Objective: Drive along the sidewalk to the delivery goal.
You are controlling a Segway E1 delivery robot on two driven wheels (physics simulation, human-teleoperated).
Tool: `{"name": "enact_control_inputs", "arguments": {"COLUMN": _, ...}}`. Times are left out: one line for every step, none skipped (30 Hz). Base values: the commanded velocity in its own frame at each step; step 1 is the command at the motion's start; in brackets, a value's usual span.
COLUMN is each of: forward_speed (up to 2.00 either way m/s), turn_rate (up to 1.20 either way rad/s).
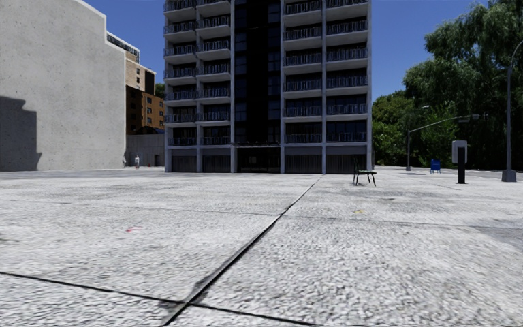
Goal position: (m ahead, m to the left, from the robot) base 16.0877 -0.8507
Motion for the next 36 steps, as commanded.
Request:
{"name": "enact_control_inputs", "arguments": {"forward_speed": 2.00, "turn_rate": 0.00}}
{"name": "enact_control_inputs", "arguments": {"forward_speed": 2.00, "turn_rate": 0.00}}
{"name": "enact_control_inputs", "arguments": {"forward_speed": 2.00, "turn_rate": 0.00}}
{"name": "enact_control_inputs", "arguments": {"forward_speed": 2.00, "turn_rate": 0.00}}
{"name": "enact_control_inputs", "arguments": {"forward_speed": 2.00, "turn_rate": 0.00}}
{"name": "enact_control_inputs", "arguments": {"forward_speed": 2.00, "turn_rate": 0.00}}
{"name": "enact_control_inputs", "arguments": {"forward_speed": 2.00, "turn_rate": 0.00}}
{"name": "enact_control_inputs", "arguments": {"forward_speed": 2.00, "turn_rate": 0.00}}
{"name": "enact_control_inputs", "arguments": {"forward_speed": 2.00, "turn_rate": 0.00}}
{"name": "enact_control_inputs", "arguments": {"forward_speed": 2.00, "turn_rate": 0.00}}
{"name": "enact_control_inputs", "arguments": {"forward_speed": 2.00, "turn_rate": 0.00}}
{"name": "enact_control_inputs", "arguments": {"forward_speed": 2.00, "turn_rate": 0.00}}
{"name": "enact_control_inputs", "arguments": {"forward_speed": 2.00, "turn_rate": 0.00}}
{"name": "enact_control_inputs", "arguments": {"forward_speed": 2.00, "turn_rate": 0.00}}
{"name": "enact_control_inputs", "arguments": {"forward_speed": 2.00, "turn_rate": 0.00}}
{"name": "enact_control_inputs", "arguments": {"forward_speed": 2.00, "turn_rate": 0.00}}
{"name": "enact_control_inputs", "arguments": {"forward_speed": 2.00, "turn_rate": 0.00}}
{"name": "enact_control_inputs", "arguments": {"forward_speed": 2.00, "turn_rate": 0.00}}
{"name": "enact_control_inputs", "arguments": {"forward_speed": 2.00, "turn_rate": 0.00}}
{"name": "enact_control_inputs", "arguments": {"forward_speed": 2.00, "turn_rate": 0.00}}
{"name": "enact_control_inputs", "arguments": {"forward_speed": 2.00, "turn_rate": 0.00}}
{"name": "enact_control_inputs", "arguments": {"forward_speed": 2.00, "turn_rate": 0.00}}
{"name": "enact_control_inputs", "arguments": {"forward_speed": 2.00, "turn_rate": 0.00}}
{"name": "enact_control_inputs", "arguments": {"forward_speed": 2.00, "turn_rate": 0.00}}
{"name": "enact_control_inputs", "arguments": {"forward_speed": 2.00, "turn_rate": 0.00}}
{"name": "enact_control_inputs", "arguments": {"forward_speed": 2.00, "turn_rate": 0.00}}
{"name": "enact_control_inputs", "arguments": {"forward_speed": 2.00, "turn_rate": 0.00}}
{"name": "enact_control_inputs", "arguments": {"forward_speed": 2.00, "turn_rate": 0.00}}
{"name": "enact_control_inputs", "arguments": {"forward_speed": 2.00, "turn_rate": 0.00}}
{"name": "enact_control_inputs", "arguments": {"forward_speed": 2.00, "turn_rate": 0.00}}
{"name": "enact_control_inputs", "arguments": {"forward_speed": 2.00, "turn_rate": 0.00}}
{"name": "enact_control_inputs", "arguments": {"forward_speed": 2.00, "turn_rate": 0.00}}
{"name": "enact_control_inputs", "arguments": {"forward_speed": 2.00, "turn_rate": 0.00}}
{"name": "enact_control_inputs", "arguments": {"forward_speed": 2.00, "turn_rate": 0.00}}
{"name": "enact_control_inputs", "arguments": {"forward_speed": 2.00, "turn_rate": 0.00}}
{"name": "enact_control_inputs", "arguments": {"forward_speed": 2.00, "turn_rate": 0.00}}
